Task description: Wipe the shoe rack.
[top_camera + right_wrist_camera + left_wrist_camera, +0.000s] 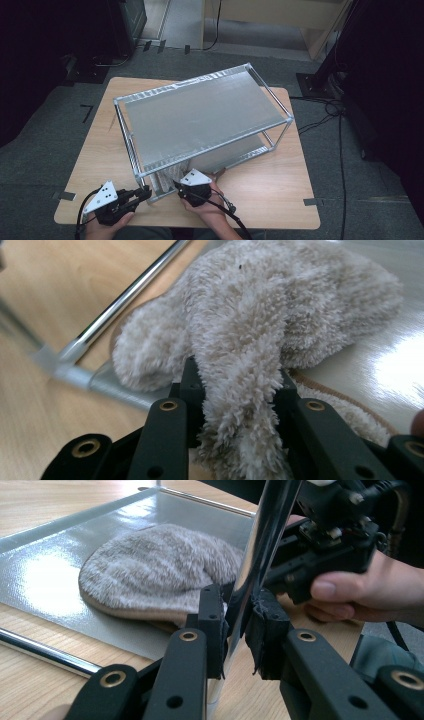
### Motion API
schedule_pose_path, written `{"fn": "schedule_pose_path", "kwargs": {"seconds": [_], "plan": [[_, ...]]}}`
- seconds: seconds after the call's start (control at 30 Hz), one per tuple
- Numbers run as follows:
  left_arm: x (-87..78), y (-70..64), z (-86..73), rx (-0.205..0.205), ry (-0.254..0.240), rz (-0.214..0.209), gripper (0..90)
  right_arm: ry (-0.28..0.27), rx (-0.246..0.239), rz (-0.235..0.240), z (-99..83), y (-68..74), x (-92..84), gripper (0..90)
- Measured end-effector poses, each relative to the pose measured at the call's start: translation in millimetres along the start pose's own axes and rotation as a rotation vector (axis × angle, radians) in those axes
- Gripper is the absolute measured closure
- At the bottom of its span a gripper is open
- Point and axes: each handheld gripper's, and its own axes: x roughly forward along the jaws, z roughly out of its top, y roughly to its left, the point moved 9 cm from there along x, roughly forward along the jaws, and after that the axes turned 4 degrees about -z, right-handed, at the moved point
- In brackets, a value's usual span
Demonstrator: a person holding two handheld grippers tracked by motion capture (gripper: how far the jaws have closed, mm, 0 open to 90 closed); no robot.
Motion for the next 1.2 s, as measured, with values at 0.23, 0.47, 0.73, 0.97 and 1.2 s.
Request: {"fn": "schedule_pose_path", "kwargs": {"seconds": [0.23,0.47,0.73,0.97,1.2], "plan": [[-0.5,-0.1,-0.1,0.007,0.006,0.003,78.2,0.053,0.041,-0.071,-8.1,-37.5,-5.4,69.9],[-2.0,2.1,-0.1,-0.004,0.006,0.011,78.1,0.061,0.273,-0.382,-32.9,-164.9,-50.7,70.6],[-2.1,3.4,0.1,-0.015,0.002,0.009,77.9,-0.077,0.459,-0.607,-37.3,-249.9,-125.5,70.9],[-2.1,3.8,0.0,-0.006,0.003,0.015,78.0,-0.297,0.359,-0.708,0.9,-263.9,-186.8,70.7],[-2.1,3.5,-0.1,-0.004,0.005,0.015,78.1,-0.057,0.547,-0.677,-64.0,-289.6,-159.6,70.8]]}}
